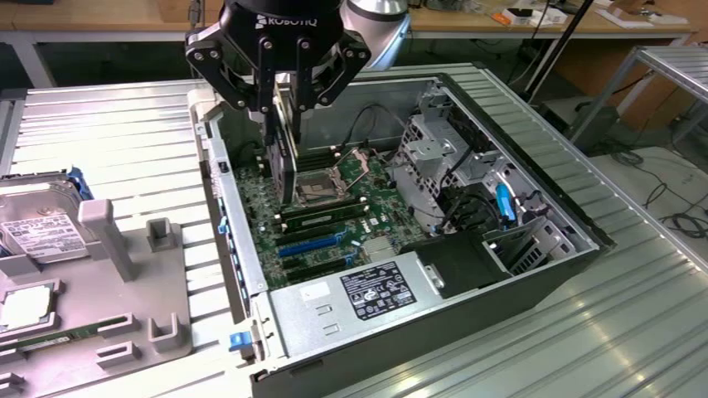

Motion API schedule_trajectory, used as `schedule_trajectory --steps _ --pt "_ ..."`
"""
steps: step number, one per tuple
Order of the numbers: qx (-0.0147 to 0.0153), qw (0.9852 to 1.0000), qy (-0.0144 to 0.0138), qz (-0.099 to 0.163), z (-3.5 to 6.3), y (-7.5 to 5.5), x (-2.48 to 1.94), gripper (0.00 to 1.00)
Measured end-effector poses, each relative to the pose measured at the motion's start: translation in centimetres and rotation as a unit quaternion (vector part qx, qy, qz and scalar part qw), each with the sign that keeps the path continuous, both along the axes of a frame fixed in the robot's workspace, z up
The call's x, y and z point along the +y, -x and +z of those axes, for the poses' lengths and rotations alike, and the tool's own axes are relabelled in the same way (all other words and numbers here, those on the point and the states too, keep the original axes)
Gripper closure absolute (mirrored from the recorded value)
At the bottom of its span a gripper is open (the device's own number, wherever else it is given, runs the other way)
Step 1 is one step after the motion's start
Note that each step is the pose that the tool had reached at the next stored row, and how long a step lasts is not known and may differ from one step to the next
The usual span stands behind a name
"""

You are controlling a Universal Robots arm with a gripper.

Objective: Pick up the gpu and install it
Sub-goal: 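Pick up the gpu and move the gpu toward the slot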

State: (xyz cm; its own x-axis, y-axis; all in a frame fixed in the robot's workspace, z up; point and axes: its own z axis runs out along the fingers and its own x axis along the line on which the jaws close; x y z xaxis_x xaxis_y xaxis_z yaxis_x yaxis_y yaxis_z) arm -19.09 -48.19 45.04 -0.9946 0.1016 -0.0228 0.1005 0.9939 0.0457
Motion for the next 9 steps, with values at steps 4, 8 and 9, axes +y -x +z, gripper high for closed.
schedule_trajectory --steps 4,8,9 --pt "0.0 1.0 0.0 0.0 0.0 -0.01 0.0 0.73" --pt "0.0 1.0 0.0 0.0 0.0 0.0 0.0 0.73" --pt "0.0 1.0 0.0 0.0 0.0 -0.01 0.0 0.73"
